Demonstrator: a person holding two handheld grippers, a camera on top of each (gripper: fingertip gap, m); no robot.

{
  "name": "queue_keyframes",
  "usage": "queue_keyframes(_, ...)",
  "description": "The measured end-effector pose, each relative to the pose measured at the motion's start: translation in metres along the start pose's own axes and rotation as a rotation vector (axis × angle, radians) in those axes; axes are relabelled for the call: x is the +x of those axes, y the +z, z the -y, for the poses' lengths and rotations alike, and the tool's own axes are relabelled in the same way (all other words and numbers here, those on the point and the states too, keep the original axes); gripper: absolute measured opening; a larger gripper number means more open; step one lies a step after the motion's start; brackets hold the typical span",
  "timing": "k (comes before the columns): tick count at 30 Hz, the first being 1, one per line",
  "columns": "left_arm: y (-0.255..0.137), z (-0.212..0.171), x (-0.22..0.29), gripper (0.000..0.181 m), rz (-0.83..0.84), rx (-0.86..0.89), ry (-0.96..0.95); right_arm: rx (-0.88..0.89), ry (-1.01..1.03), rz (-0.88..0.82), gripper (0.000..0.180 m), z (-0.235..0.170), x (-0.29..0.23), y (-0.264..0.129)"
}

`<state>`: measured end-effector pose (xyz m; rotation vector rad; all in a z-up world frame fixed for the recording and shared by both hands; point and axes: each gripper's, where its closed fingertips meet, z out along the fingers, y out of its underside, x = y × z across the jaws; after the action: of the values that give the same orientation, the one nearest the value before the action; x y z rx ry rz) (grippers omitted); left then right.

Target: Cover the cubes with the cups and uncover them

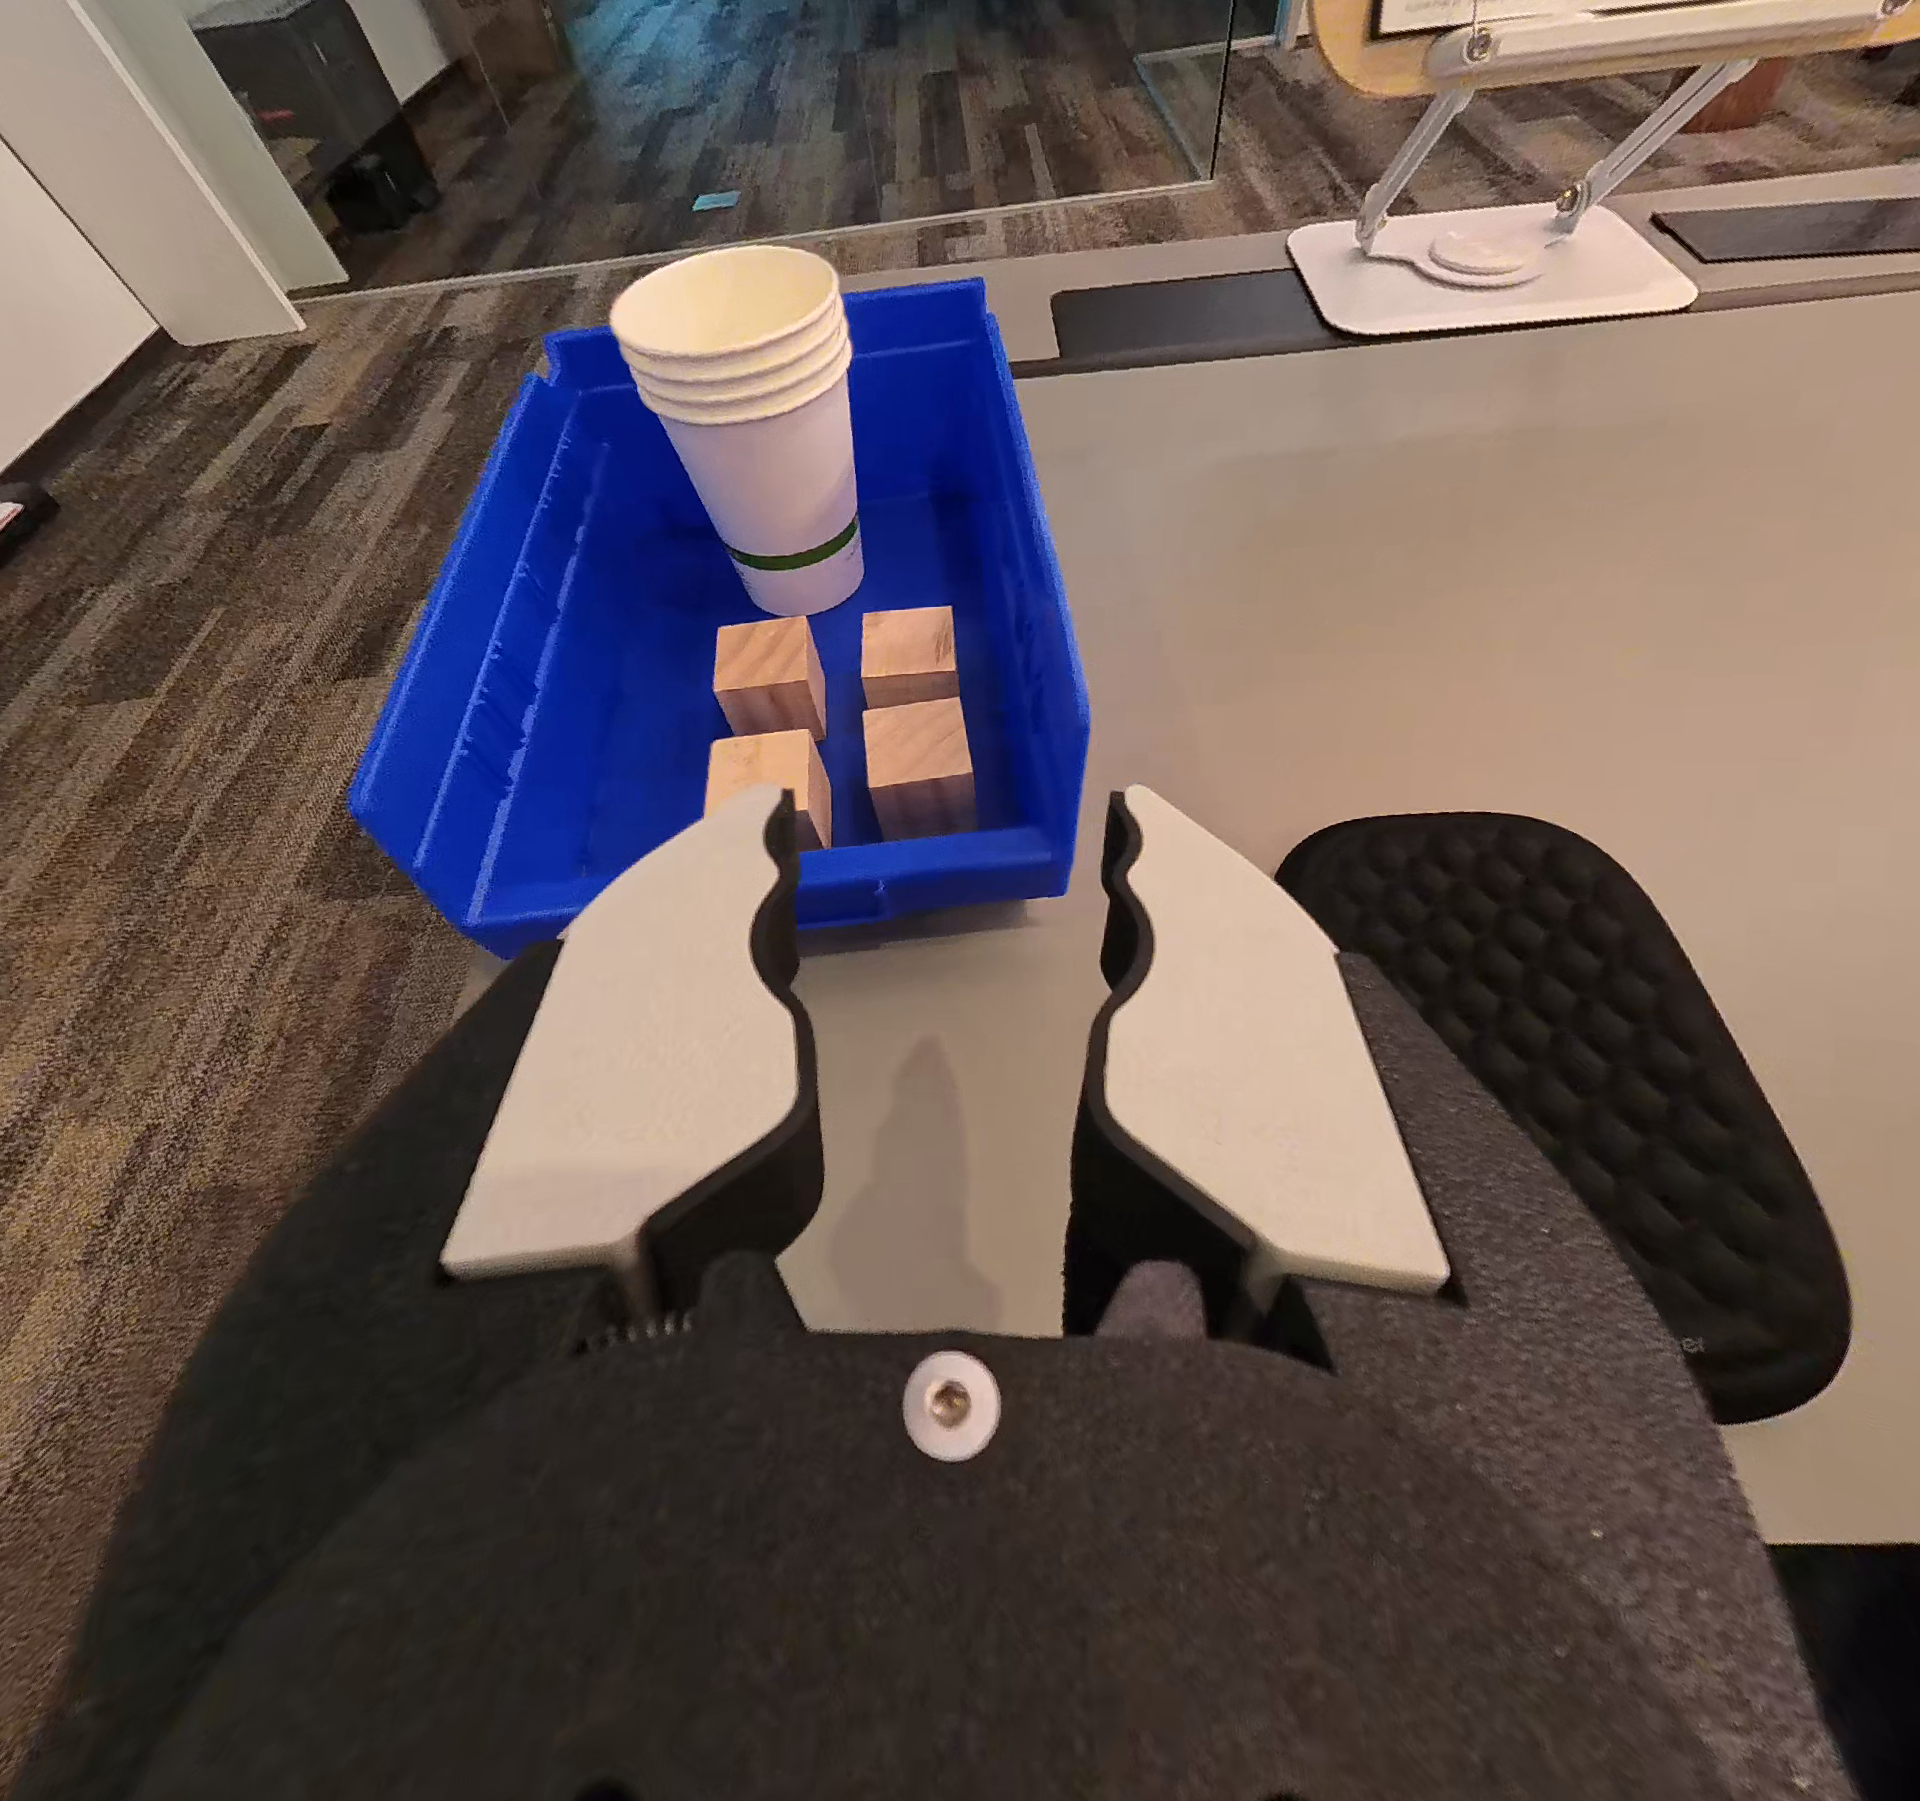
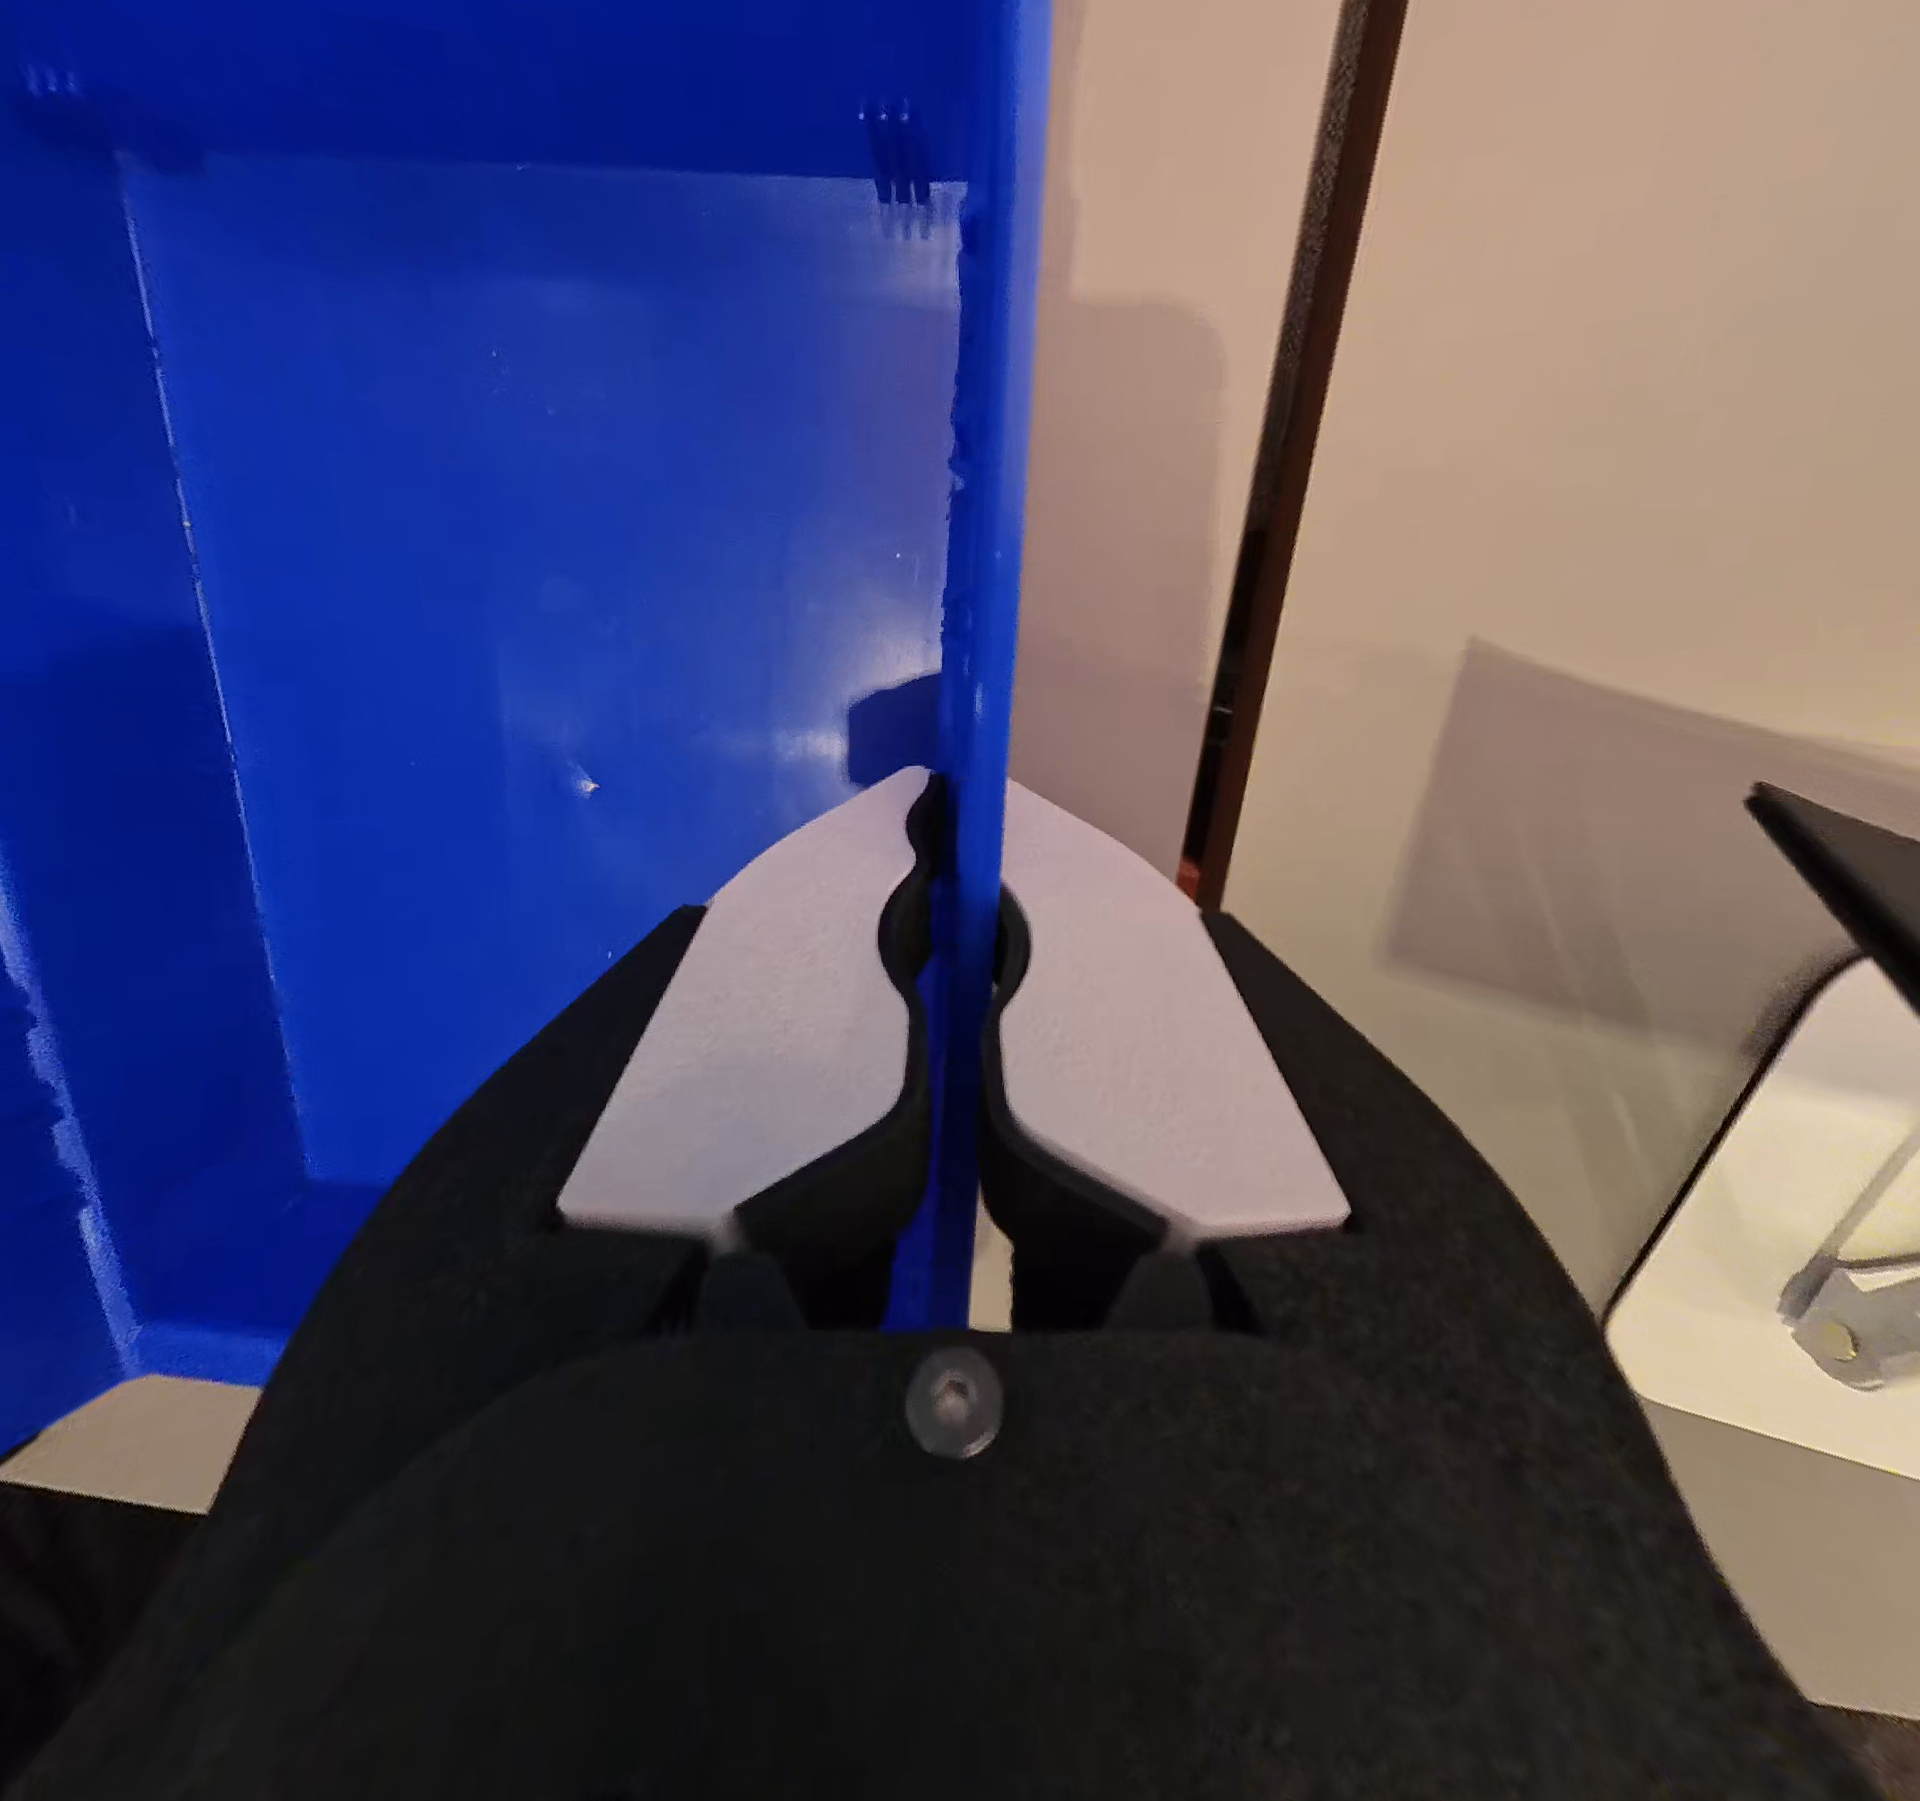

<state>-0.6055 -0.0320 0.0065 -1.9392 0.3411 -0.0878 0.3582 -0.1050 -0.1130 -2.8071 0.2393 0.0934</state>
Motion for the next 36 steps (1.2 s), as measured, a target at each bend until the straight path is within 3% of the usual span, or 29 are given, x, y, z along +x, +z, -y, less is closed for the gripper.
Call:
queue_keyframes(12, 0.002, 0.003, 0.006, 0.057, 0.0, -0.009, 0.0, 0.036, 0.016, -0.006, 0.003, -0.001, 0.009, -0.001)
queue_keyframes(15, 0.001, 0.0, 0.006, 0.064, -0.01, -0.022, -0.027, 0.1, -0.018, -0.06, 0.033, 0.006, 0.01, -0.008)
queue_keyframes(19, -0.005, 0.008, 0.001, 0.066, -0.006, 0.014, -0.052, 0.234, -0.059, -0.181, 0.035, 0.022, 0.012, -0.041)
queue_keyframes(23, -0.006, 0.024, -0.005, 0.064, -0.036, 0.073, -0.069, 0.517, -0.124, -0.367, 0.037, 0.057, -0.001, -0.107)
queue_keyframes(26, 0.009, 0.035, -0.016, 0.062, -0.05, 0.057, -0.04, 0.787, -0.205, -0.4, 0.048, 0.087, -0.046, -0.16)
queue_keyframes(28, 0.026, 0.042, -0.022, 0.059, -0.07, 0.033, 0.008, 0.93, -0.253, -0.276, 0.053, 0.101, -0.096, -0.181)
queue_keyframes(32, 0.066, 0.049, -0.037, 0.053, -0.073, -0.06, 0.213, 1.06, -0.37, 0.052, 0.055, 0.11, -0.206, -0.188)
queue_keyframes(36, 0.095, 0.045, -0.045, 0.051, -0.089, -0.166, 0.387, 1.133, -0.464, 0.25, 0.05, 0.109, -0.292, -0.177)
